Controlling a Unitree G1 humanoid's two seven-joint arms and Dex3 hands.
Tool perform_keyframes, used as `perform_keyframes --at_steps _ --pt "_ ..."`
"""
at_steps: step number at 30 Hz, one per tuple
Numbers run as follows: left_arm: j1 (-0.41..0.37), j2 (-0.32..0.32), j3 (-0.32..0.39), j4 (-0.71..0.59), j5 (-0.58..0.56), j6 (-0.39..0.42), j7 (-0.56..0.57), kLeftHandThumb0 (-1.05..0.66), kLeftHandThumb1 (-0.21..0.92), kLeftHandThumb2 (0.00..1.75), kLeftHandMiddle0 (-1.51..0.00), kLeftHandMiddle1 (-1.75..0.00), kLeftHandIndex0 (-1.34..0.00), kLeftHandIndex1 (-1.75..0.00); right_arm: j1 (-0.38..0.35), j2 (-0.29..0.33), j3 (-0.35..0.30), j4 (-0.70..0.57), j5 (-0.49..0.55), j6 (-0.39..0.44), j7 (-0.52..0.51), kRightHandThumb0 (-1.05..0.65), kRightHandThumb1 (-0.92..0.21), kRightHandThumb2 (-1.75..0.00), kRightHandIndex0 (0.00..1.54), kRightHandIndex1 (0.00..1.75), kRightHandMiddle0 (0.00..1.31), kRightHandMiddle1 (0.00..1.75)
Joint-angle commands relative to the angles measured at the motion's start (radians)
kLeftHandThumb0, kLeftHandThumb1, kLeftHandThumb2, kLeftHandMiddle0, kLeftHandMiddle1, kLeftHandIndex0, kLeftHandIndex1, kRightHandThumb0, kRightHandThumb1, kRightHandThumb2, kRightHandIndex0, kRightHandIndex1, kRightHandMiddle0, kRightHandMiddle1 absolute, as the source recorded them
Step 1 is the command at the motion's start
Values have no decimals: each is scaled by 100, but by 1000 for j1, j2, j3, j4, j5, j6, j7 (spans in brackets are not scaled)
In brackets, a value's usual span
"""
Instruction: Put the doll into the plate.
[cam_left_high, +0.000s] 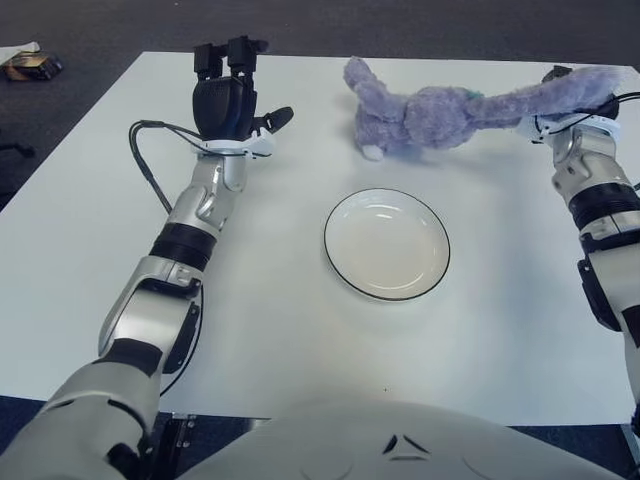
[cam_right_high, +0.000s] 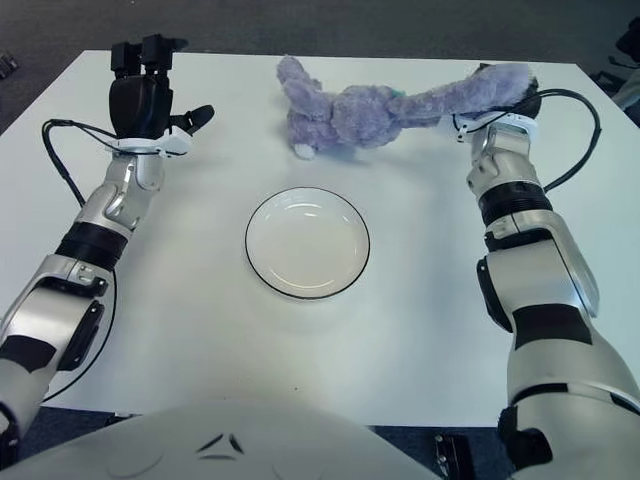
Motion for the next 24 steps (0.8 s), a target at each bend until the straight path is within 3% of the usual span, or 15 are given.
perform_keyframes --at_steps 1,14,24 --pt "-40 -7 2 -21 4 35 -12 -60 73 82 0 -101 0 -105 30 -35 9 -22 -7 2 23 -70 -92 -100 16 67 0 76" --pt "-64 -27 -11 -12 3 30 3 -58 68 85 0 -117 0 -118 55 -88 37 -15 -19 10 96 -69 -92 -95 13 78 0 76" --pt "-63 -26 -18 19 -1 -9 26 -56 67 88 0 -112 0 -117 18 -153 107 47 -87 32 183 -69 -92 -87 15 85 0 73"
